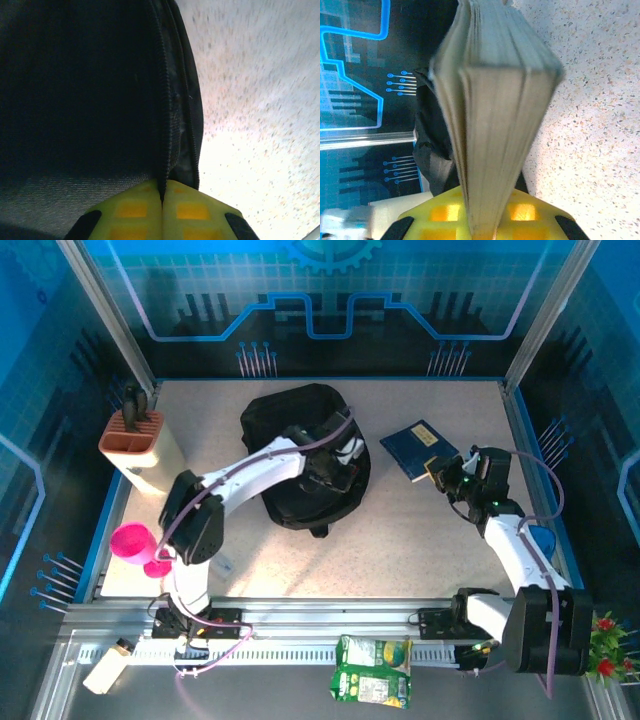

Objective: Pack the student bag
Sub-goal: Open the student bag at the top-center of the table, then place the book in the student bag.

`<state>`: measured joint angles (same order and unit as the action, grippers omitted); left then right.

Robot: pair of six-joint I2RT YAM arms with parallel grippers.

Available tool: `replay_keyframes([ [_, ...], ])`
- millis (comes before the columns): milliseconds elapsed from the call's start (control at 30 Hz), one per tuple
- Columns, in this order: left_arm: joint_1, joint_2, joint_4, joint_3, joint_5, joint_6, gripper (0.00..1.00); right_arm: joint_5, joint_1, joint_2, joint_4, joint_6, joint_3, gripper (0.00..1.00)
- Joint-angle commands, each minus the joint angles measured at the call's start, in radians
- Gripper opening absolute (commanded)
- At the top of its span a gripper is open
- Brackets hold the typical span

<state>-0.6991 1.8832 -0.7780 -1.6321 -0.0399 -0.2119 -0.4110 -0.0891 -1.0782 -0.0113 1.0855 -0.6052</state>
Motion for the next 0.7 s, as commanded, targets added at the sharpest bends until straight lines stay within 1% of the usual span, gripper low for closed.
replay_keyframes([
  [0,0.043,-0.109,0.109,0.038,0.034,-0.051,0.0,-0.012,-0.017,0.065,-0.097,-0.1,-0.085,0.05],
  [167,0.054,-0.179,0.228,0.062,0.027,-0.005,0.0,-0.03,0.006,0.106,-0.271,-0.19,-0.157,0.06],
  [267,0.053,-0.171,0.285,0.036,-0.004,-0.006,0.0,-0.024,0.049,0.127,-0.325,-0.189,-0.163,0.06],
  [333,0.053,-0.158,0.321,0.016,-0.034,-0.02,0.0,-0.005,0.085,0.138,-0.348,-0.163,-0.158,0.06],
  [400,0.053,-0.143,0.352,-0.002,-0.054,-0.036,0.0,0.014,0.131,0.148,-0.338,-0.123,-0.142,0.05],
  [467,0.051,-0.123,0.372,-0.025,-0.067,-0.048,0.0,0.055,0.199,0.149,-0.325,-0.082,-0.13,0.05],
  [567,0.05,-0.099,0.387,-0.051,-0.067,-0.07,0.0,0.108,0.291,0.132,-0.298,-0.033,-0.123,0.05],
  [667,0.051,-0.082,0.388,-0.069,-0.079,-0.085,0.0,0.136,0.362,0.099,-0.24,0.007,-0.112,0.05],
])
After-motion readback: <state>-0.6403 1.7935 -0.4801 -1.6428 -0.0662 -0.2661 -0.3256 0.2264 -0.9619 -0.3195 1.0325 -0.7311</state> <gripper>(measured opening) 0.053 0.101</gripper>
